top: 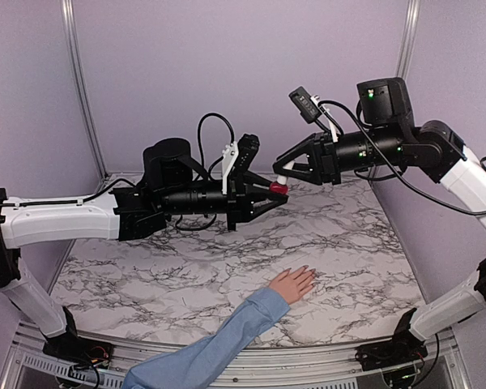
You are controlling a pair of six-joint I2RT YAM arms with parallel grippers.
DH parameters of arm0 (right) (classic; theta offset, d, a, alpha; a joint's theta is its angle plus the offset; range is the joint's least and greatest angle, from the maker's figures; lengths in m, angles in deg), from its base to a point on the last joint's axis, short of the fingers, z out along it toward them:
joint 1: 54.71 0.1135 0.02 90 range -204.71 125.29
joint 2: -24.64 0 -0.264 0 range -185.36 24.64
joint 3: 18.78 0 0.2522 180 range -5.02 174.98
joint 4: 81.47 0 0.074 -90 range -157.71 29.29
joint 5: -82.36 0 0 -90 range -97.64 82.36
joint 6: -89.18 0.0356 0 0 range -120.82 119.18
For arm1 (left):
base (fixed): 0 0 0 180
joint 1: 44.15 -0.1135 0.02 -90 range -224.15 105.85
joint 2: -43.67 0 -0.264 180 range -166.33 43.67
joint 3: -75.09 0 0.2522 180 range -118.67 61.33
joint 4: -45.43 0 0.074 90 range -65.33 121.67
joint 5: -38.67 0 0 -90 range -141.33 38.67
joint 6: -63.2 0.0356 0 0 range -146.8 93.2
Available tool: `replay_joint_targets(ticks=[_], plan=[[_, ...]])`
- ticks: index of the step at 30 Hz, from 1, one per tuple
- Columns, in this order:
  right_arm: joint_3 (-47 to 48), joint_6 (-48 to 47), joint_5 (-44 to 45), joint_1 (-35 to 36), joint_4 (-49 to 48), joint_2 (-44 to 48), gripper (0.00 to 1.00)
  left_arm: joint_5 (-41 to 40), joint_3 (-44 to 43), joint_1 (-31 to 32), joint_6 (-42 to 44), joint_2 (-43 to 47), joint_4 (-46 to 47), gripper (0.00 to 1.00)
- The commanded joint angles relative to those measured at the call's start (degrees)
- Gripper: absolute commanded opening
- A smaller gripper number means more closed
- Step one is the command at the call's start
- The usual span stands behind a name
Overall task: Paint the nails
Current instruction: Unscrew the nail polish bottle cap from the nail polish bottle.
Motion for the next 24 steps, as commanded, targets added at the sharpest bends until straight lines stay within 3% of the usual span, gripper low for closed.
replay_joint_targets(ticks=[1, 5, 8, 9, 13, 24], plan=[[2.3, -0.32, 0.7, 0.05, 0.94, -0.04, 0.3, -0.44, 0.82, -0.57, -0.65, -0.03, 1.3, 0.0], [2.46, -0.67, 0.49, 0.05, 1.1, -0.13, 0.17, -0.55, 0.85, -0.58, -0.84, 0.06, 1.32, 0.0], [2.56, -0.91, 0.1, 0.09, 1.03, -0.22, 0.12, -0.81, 0.94, -0.58, -1.0, 0.06, 1.46, 0.0], [2.61, -0.94, -0.08, 0.09, 1.01, -0.14, 0.13, -0.83, 0.99, -0.58, -1.01, 0.06, 1.51, 0.0], [2.74, -1.36, -0.54, 0.06, 1.77, -0.41, 0.32, -0.84, 1.12, -0.58, -1.11, 0.11, 1.58, 0.0], [2.47, -2.72, 0.47, 0.25, 3.47, -0.83, 0.26, -0.84, 1.34, -0.91, -1.28, 0.2, 2.39, 0.0]])
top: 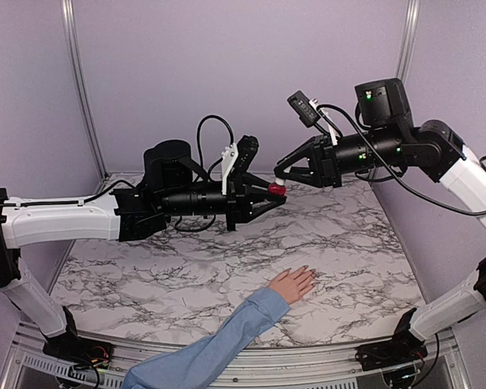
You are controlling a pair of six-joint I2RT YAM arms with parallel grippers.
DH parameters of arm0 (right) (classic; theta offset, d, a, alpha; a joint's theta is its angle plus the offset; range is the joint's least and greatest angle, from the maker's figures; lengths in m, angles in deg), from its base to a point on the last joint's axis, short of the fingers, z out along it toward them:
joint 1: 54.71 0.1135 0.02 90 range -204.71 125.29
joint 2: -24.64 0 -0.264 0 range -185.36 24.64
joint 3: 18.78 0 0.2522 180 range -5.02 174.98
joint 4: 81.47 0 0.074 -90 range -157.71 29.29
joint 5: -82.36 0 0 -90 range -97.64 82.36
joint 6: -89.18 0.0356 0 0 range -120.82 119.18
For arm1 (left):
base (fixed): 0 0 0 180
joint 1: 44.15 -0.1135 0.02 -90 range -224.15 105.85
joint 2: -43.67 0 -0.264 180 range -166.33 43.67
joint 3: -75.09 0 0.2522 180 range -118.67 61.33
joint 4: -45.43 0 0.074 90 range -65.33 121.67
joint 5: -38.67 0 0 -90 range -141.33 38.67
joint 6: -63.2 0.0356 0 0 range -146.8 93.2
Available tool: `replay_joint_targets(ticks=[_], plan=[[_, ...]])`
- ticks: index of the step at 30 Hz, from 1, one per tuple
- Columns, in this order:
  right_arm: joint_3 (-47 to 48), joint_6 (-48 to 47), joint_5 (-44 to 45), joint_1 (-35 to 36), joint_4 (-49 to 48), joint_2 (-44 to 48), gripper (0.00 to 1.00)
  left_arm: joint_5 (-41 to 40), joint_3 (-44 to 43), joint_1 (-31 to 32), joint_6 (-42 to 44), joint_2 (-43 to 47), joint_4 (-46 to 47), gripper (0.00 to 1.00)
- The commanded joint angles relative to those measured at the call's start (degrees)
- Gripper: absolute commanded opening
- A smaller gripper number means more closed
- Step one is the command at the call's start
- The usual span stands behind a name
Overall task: Paint the nails
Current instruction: Unscrew the nail polish bottle cap from the nail polish bottle.
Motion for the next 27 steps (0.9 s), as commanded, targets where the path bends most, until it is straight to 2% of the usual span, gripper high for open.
replay_joint_targets(ticks=[1, 4, 7, 10, 15, 27], plan=[[2.15, -1.07, 0.44, 0.26, 1.33, -0.64, 0.25, -0.01, 0.45, -0.47, -0.16, 0.15, 2.4, 0.0], [2.22, -1.23, 0.52, 0.27, 1.48, -0.81, 0.21, 0.1, 0.56, -0.63, -0.21, 0.17, 2.7, 0.0], [2.54, -1.34, 0.48, 0.37, 1.51, -1.07, 0.1, 0.23, 0.59, -0.72, -0.17, 0.15, 2.8, 0.0], [3.29, -1.34, 0.36, 0.49, 1.38, -1.23, 0.04, 0.1, 0.8, -0.8, -0.16, 0.08, 2.88, 0.0], [3.98, -1.34, 0.35, 0.78, 0.83, -1.03, 0.0, 0.0, 1.1, -0.91, -1.62, -0.06, 3.08, 0.0], [4.54, -3.18, 1.58, 1.7, 0.18, -0.32, 0.0, 0.37, 1.5, -1.08, -2.4, -0.38, 3.65, 0.0]])
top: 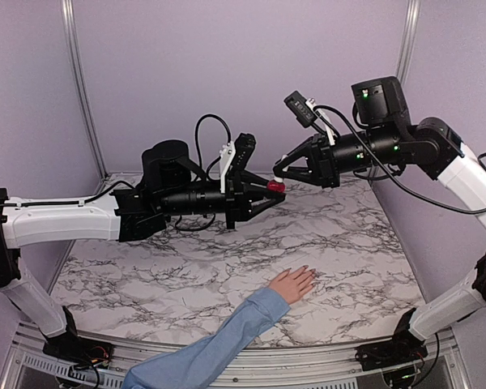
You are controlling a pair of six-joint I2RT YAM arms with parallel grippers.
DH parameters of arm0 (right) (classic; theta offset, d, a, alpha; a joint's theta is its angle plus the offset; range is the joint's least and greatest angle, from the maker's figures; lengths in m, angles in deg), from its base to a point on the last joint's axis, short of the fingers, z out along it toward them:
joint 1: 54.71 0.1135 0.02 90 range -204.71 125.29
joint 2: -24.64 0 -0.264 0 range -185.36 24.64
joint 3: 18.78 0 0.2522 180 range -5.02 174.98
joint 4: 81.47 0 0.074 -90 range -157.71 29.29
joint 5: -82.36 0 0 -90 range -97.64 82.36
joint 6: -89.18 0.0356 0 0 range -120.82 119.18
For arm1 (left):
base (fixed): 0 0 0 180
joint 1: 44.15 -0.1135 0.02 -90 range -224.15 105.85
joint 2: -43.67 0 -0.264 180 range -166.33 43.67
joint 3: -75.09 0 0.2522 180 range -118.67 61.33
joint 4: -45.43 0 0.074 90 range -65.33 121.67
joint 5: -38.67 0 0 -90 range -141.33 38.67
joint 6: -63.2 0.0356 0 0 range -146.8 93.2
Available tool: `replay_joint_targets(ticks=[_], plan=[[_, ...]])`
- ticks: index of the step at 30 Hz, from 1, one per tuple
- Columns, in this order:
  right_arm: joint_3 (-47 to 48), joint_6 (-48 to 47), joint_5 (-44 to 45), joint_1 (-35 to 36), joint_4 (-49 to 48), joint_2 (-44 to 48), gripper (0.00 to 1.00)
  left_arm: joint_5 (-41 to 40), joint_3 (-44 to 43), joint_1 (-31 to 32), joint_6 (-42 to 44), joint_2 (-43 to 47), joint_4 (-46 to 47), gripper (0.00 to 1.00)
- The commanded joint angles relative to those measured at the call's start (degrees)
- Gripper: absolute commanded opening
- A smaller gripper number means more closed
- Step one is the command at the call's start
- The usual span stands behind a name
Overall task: Paint the nails
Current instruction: Unscrew the nail polish bottle cap from the nail polish bottle.
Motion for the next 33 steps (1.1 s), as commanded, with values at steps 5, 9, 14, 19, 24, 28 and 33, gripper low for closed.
replay_joint_targets(ticks=[5, 9, 14, 19, 24, 28, 33], plan=[[3.02, -2.17, 0.37, 1.33, -1.41, 1.24, 0.0, 1.03, 0.98, -0.75, -1.08, -0.47, 2.01, 0.0], [2.92, -3.49, -0.96, 1.64, -1.46, 1.31, 0.0, 2.59, 0.89, -0.86, -1.31, -0.64, 2.36, 0.0], [3.08, -4.78, -2.44, 1.8, -1.16, 1.3, 0.0, 5.66, 0.63, -1.17, -2.32, -1.06, 3.12, 0.0], [3.27, -5.33, -2.85, 1.84, -0.71, 1.16, 0.0, 6.82, 0.58, -1.38, -3.12, -1.36, 3.73, 0.0], [3.9, -5.51, -1.95, 1.87, -0.26, 1.11, 0.0, 6.96, 0.63, -1.47, -3.29, -1.68, 3.85, 0.0], [4.15, -5.53, -1.68, 1.84, 0.3, 0.9, 0.0, 6.74, 0.71, -1.48, -3.29, -1.7, 3.83, 0.0], [4.24, -5.62, -1.04, 1.84, 0.65, 0.81, 0.0, 6.36, 0.76, -1.48, -3.22, -1.78, 3.83, 0.0]])
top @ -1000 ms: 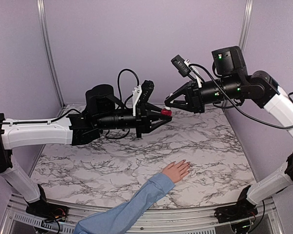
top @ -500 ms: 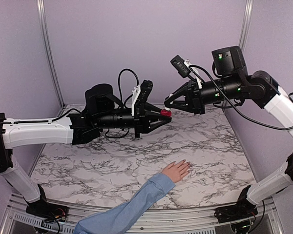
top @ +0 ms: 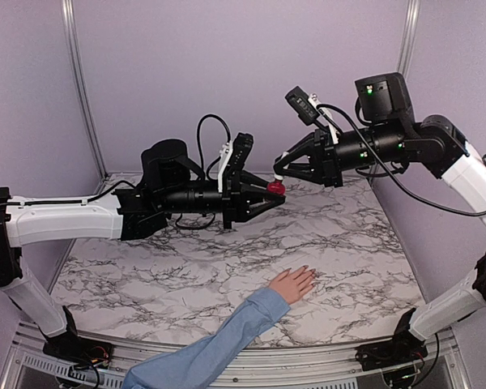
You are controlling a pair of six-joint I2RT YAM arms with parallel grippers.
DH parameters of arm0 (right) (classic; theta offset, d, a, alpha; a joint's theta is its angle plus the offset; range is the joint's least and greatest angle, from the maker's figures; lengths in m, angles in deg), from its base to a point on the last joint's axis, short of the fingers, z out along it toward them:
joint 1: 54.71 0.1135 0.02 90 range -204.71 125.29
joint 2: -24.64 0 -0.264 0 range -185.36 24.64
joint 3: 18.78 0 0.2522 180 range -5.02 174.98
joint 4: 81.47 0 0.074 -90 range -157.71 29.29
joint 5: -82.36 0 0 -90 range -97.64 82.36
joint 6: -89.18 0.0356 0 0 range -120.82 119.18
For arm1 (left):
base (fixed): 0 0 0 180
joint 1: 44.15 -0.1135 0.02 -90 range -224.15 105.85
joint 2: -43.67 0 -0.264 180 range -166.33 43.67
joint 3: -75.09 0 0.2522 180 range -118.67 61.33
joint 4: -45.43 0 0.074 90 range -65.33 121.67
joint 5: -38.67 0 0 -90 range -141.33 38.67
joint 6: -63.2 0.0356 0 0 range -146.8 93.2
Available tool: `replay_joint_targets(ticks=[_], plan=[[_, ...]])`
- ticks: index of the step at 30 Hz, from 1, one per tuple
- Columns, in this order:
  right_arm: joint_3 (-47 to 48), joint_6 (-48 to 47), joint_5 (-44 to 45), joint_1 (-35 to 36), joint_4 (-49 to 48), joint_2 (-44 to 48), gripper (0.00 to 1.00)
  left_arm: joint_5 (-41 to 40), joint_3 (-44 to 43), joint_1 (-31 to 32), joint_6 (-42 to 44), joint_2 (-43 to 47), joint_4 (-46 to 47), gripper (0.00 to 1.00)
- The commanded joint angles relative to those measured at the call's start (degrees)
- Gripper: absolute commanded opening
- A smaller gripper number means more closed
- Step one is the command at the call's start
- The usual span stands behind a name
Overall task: Paint the nails
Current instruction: Unscrew the nail polish bottle cap from the nail polish bottle.
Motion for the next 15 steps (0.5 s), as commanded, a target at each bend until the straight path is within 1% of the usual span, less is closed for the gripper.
replay_joint_targets(ticks=[1, 15], plan=[[2.49, -0.48, -0.61, 0.81, -0.09, 0.72, 0.0, -0.25, 0.59, -0.3, -0.39, -1.0, 1.22, 0.0], [2.56, -0.44, 0.58, 0.83, 0.06, 1.39, 0.0, -0.91, 0.85, -0.82, -0.13, -0.91, 1.26, 0.0]])
